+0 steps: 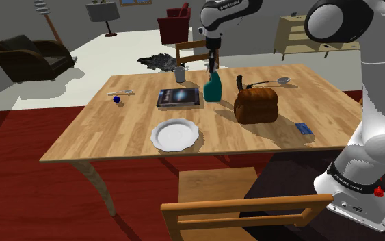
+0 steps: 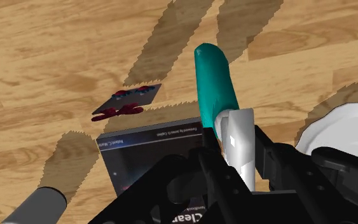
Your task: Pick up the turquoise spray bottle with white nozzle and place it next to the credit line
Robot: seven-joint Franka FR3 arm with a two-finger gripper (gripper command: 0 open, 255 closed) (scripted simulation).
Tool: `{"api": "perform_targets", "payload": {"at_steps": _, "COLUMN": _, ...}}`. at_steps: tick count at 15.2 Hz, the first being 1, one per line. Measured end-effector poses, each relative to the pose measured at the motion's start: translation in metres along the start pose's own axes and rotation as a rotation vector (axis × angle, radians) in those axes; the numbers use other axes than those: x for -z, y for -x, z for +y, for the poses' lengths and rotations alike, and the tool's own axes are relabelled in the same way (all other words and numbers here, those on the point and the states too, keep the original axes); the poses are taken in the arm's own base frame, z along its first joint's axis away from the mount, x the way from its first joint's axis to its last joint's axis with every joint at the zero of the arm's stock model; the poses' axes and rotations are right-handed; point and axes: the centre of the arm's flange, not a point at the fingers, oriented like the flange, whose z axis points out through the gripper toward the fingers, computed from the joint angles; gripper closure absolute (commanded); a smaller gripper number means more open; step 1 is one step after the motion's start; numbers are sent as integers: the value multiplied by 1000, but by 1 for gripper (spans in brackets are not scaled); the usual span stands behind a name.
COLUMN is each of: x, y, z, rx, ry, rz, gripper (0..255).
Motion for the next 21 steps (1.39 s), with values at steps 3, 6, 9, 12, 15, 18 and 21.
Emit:
{"api": "perform_targets", "payload": {"at_steps": 3, "x": 16, "y": 0, "z": 0, "rx": 0, "ry": 0, "rz": 0, "gripper": 255}}
{"api": "perform_targets", "payload": {"at_steps": 6, "x": 29, "y": 0, "z": 1, "rx": 0, "ry": 0, "rz": 0, "gripper": 255}}
{"api": "perform_targets", "payload": {"at_steps": 9, "x": 46, "y": 21, "z": -11, "rx": 0, "ry": 0, "rz": 0, "gripper": 255}}
{"api": "perform_targets", "payload": {"at_steps": 12, "x": 65, "y": 48, "z": -28, "rx": 0, "ry": 0, "rz": 0, "gripper": 255}}
{"api": "perform_targets", "payload": {"at_steps": 15, "x": 83, "y": 79, "z": -42, "rx": -1, "ry": 0, "rz": 0, "gripper": 255}}
{"api": "perform_targets", "payload": {"at_steps": 18, "x": 104, "y": 108, "z": -62, "rx": 0, "ry": 0, "rz": 0, "gripper": 255}}
{"api": "perform_targets", "payload": {"at_steps": 21, "x": 120, "y": 140, "z": -77, "rx": 0, "ry": 0, "rz": 0, "gripper": 255}}
